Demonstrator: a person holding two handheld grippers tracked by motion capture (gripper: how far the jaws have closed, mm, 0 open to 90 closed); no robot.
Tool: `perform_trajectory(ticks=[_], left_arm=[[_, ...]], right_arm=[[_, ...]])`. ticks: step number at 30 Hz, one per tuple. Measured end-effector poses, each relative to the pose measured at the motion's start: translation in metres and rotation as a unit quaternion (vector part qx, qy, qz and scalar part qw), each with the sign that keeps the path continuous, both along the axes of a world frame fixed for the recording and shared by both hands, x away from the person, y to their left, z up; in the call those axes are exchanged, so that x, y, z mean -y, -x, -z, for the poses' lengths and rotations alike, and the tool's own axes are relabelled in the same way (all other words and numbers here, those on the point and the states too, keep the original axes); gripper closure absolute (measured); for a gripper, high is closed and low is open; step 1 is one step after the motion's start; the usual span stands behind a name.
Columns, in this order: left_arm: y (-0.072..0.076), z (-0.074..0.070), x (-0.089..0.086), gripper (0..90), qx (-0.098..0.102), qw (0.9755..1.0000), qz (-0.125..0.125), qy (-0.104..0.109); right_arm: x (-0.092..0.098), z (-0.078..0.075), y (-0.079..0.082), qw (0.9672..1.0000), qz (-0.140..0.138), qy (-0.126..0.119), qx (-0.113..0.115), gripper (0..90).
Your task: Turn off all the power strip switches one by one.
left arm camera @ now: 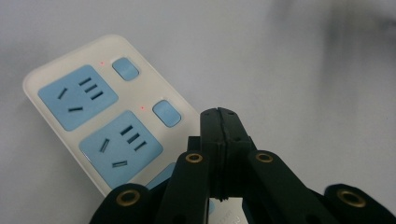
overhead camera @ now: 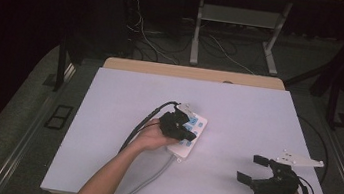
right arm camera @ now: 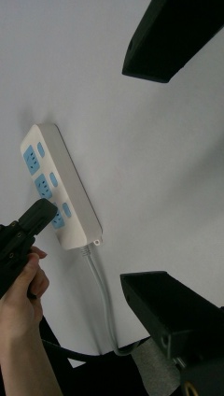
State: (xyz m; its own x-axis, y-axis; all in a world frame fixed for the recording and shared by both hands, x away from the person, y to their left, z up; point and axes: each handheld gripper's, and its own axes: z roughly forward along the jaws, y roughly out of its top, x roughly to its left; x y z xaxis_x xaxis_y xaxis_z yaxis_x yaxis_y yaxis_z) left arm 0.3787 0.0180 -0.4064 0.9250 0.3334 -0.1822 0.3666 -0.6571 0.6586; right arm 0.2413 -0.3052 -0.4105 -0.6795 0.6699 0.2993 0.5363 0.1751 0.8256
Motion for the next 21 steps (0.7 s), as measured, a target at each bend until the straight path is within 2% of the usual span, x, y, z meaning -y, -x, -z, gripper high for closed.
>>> perform_trajectory(ticks=[4,5,18,21], left_arm=[[-0.0010,0.0079,-0.0011,89.3,-0.009,0.9999,0.002,-0.008],[-0.0010,0.0097,-0.0021,89.3,-0.014,0.9999,0.000,-0.004],[-0.0022,0.0114,-0.0032,89.6,-0.021,0.9998,-0.001,0.002],[-0.0056,0.0131,-0.0055,89.7,-0.041,0.9991,-0.008,0.011]], right_arm=[[0.0011,0.0002,0.0000,1.0000,0.002,0.000,-0.001,1.9],[0.0013,0.0003,-0.0002,1.0000,0.002,0.000,-0.001,1.9],[0.0009,-0.0003,0.0006,1.0000,0.003,0.002,0.001,1.9],[0.0015,-0.0006,0.0007,1.0000,0.005,0.001,0.002,1.9]])
